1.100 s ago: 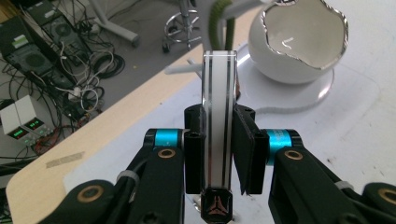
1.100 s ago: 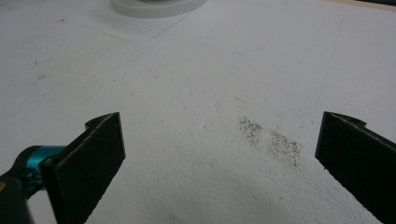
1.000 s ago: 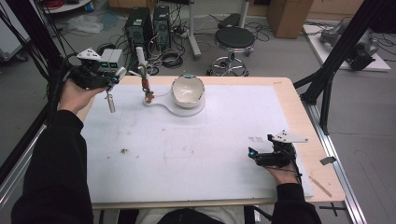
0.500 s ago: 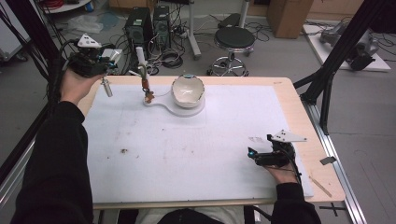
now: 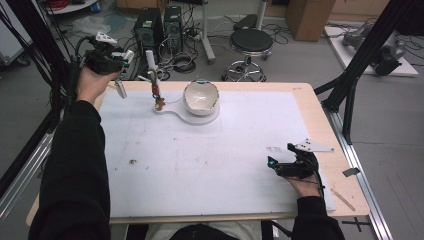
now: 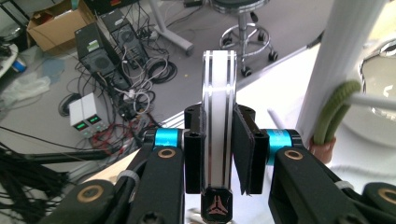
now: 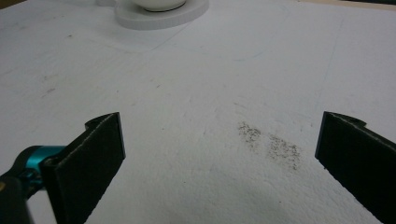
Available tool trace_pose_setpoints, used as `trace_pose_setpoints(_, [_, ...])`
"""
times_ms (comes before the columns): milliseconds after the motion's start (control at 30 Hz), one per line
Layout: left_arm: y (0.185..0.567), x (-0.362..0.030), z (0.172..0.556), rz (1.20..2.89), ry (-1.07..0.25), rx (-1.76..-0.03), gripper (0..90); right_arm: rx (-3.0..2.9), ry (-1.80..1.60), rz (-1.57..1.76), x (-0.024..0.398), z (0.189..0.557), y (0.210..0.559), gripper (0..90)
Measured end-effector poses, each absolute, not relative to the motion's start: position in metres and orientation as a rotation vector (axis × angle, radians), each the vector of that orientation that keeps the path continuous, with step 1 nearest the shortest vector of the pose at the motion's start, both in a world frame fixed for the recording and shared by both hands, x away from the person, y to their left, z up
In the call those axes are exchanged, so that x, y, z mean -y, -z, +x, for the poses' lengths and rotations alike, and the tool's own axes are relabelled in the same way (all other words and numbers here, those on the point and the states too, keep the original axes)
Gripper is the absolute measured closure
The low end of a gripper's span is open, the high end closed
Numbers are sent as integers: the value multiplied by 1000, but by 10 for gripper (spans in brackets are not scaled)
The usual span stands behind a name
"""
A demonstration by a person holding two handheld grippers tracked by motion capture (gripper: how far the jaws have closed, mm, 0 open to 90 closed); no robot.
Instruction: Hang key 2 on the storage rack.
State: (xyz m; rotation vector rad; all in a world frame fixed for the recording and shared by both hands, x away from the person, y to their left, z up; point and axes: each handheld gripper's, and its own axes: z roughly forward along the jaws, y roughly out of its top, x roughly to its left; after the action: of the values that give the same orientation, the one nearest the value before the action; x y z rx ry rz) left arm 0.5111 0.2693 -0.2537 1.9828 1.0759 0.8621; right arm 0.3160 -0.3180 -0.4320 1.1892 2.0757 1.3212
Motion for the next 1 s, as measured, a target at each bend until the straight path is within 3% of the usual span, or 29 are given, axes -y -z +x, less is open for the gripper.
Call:
trace_pose_setpoints(667, [271,-255,532,1929,-890,-1155,751,-2071,-1326,1188,319,317,433,4])
trace_pose_setpoints(1000, [252,-236,536,1891,-915,-1125,751,-2069,-1326,1187,319,316,432,4])
